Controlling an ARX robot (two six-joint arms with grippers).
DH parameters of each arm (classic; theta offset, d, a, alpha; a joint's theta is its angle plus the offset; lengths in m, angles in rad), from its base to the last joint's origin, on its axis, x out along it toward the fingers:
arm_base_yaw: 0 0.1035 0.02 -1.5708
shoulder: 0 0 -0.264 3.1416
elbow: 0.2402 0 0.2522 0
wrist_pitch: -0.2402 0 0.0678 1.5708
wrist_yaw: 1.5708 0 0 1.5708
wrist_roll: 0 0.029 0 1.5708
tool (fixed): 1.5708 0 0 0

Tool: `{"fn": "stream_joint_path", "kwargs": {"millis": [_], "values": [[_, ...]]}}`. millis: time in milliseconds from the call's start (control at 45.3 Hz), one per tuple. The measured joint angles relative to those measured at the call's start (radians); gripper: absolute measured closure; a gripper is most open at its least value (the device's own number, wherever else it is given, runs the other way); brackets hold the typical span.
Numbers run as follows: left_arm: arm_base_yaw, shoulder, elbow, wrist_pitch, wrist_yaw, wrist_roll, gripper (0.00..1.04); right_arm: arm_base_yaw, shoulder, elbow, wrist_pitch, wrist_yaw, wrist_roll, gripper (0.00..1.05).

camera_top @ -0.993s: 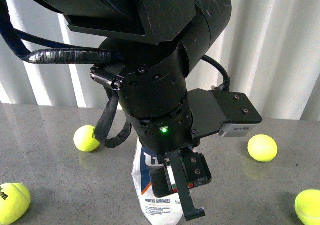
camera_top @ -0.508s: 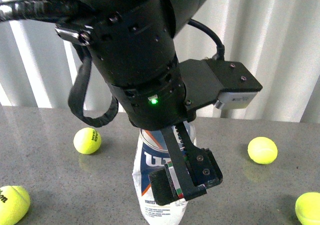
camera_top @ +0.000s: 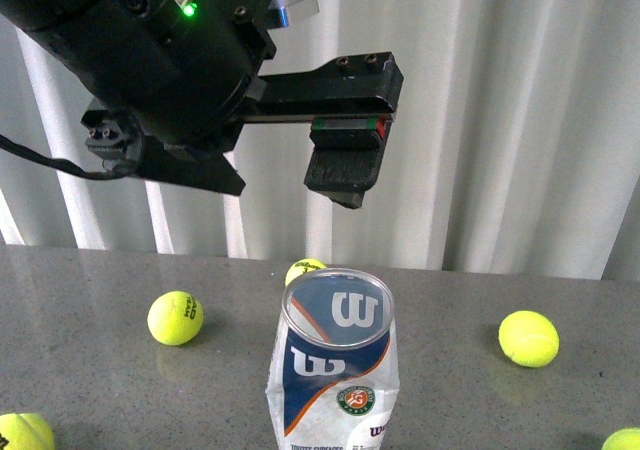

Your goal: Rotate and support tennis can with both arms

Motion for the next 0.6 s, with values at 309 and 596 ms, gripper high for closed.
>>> {"fn": "stream_joint_path", "kwargs": {"millis": [309, 596], "values": [[0.069, -0.233, -0.598, 1.041, -0.439, 0.053, 0.49, 0.000, 0.000, 0.000, 0.000, 0.002, 0.000, 0.07], [0.213, -0.456, -0.941, 1.175, -0.299, 0.061, 1.02, 0.000, 0.000, 0.000, 0.000, 0.000, 0.000, 0.07]]}}
